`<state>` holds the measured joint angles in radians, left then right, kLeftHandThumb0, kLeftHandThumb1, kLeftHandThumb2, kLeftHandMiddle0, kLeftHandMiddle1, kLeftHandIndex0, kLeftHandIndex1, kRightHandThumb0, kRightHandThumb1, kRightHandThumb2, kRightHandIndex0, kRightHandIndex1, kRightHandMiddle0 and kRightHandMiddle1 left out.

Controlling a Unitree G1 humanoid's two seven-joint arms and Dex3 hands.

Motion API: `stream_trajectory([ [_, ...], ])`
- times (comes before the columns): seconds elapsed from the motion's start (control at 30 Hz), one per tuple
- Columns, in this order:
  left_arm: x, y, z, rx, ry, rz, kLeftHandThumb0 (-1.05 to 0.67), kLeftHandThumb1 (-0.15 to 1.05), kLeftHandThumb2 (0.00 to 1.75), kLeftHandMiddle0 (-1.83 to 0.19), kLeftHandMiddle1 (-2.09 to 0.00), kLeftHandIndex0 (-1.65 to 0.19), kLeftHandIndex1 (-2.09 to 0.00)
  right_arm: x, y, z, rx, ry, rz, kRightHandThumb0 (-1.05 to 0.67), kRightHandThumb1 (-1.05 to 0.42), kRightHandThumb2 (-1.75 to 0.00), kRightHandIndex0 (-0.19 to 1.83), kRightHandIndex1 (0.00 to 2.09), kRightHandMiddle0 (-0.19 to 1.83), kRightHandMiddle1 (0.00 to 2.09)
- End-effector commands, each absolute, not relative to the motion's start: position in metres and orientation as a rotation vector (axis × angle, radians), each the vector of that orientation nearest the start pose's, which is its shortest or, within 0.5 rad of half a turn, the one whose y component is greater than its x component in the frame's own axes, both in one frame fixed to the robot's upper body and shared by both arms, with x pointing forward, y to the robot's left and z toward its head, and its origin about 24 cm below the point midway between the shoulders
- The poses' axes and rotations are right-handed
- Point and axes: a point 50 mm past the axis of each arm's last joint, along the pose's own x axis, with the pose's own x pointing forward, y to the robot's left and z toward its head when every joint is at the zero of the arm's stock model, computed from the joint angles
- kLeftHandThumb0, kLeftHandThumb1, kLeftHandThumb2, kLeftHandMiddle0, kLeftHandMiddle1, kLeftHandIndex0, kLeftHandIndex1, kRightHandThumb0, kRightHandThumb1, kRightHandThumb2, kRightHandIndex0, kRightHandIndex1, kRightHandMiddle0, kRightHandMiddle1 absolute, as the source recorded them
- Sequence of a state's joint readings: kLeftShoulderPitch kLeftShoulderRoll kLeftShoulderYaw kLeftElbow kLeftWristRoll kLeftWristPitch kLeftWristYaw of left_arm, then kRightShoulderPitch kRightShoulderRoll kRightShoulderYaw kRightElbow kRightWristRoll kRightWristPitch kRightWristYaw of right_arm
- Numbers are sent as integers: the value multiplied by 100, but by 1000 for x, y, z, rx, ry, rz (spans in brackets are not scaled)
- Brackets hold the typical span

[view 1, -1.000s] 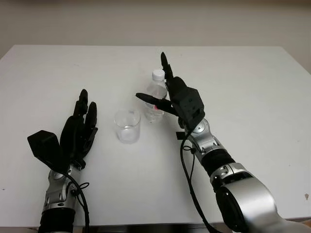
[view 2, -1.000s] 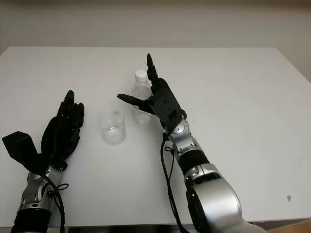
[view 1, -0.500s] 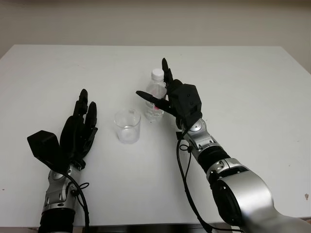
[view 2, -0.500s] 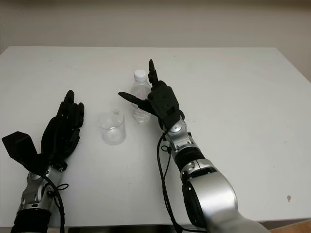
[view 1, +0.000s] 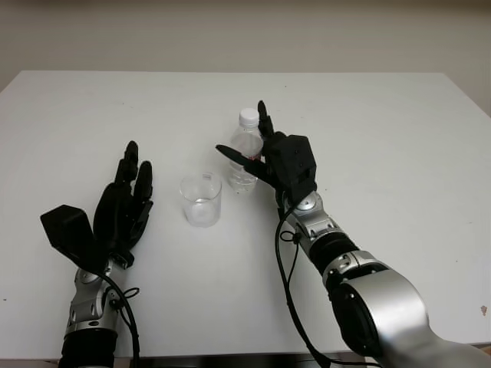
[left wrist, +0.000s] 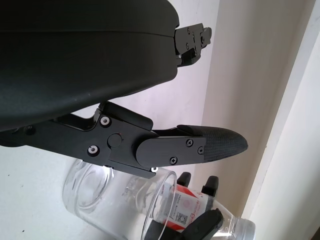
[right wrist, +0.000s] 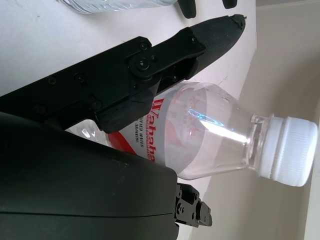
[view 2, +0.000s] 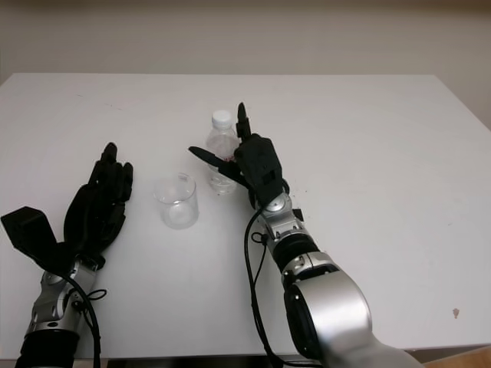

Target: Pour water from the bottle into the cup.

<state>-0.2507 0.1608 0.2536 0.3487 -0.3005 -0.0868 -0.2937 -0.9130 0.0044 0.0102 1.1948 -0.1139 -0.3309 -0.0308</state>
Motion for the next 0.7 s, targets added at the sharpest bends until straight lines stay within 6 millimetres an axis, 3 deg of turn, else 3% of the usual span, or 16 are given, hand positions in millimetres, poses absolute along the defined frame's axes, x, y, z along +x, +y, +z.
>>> stream_trajectory([
  [0.0, 289, 222, 38, -198, -19, -34, -73, 105, 40, 14, -6, 15, -6, 387, -72, 89, -199, -47, 244, -94, -92, -5, -19, 0, -19, 0],
  [0.3, 288, 219, 36, -209, -19, -28, -73, 105, 40, 13, -6, 14, -6, 384, -67, 86, -115, -44, 283, -80, -86, -4, -18, 1, -19, 0],
  [0.4, 288, 219, 36, -210, -18, -26, -74, 105, 39, 13, -6, 14, -6, 384, -66, 86, -124, -49, 256, -74, -85, -4, -4, 8, -7, 7],
  [0.47, 288, 219, 36, -213, -18, -23, -74, 105, 39, 13, -5, 15, -6, 384, -65, 86, -137, -49, 237, -67, -85, -5, 14, 17, 13, 18],
  [0.5, 288, 219, 36, -213, -20, -23, -74, 105, 39, 13, -5, 15, -6, 384, -65, 86, -141, -49, 230, -62, -85, -5, 23, 23, 20, 30],
  [0.53, 288, 219, 36, -217, -22, -21, -73, 105, 40, 13, -5, 15, -6, 384, -65, 86, -149, -50, 227, -56, -86, -5, 30, 37, 16, 66],
  [0.57, 288, 220, 36, -218, -23, -20, -73, 105, 40, 13, -5, 15, -5, 384, -65, 86, -155, -50, 225, -48, -88, -5, 32, 74, 14, 112],
  [0.6, 288, 220, 36, -221, -25, -18, -73, 105, 40, 13, -5, 15, -5, 384, -64, 87, -156, -53, 226, -44, -89, -6, 27, 107, 16, 133],
  [0.67, 289, 220, 37, -222, -31, -15, -72, 105, 40, 13, -5, 15, -5, 384, -64, 87, -165, -60, 231, -37, -92, -6, 37, 151, 27, 166],
])
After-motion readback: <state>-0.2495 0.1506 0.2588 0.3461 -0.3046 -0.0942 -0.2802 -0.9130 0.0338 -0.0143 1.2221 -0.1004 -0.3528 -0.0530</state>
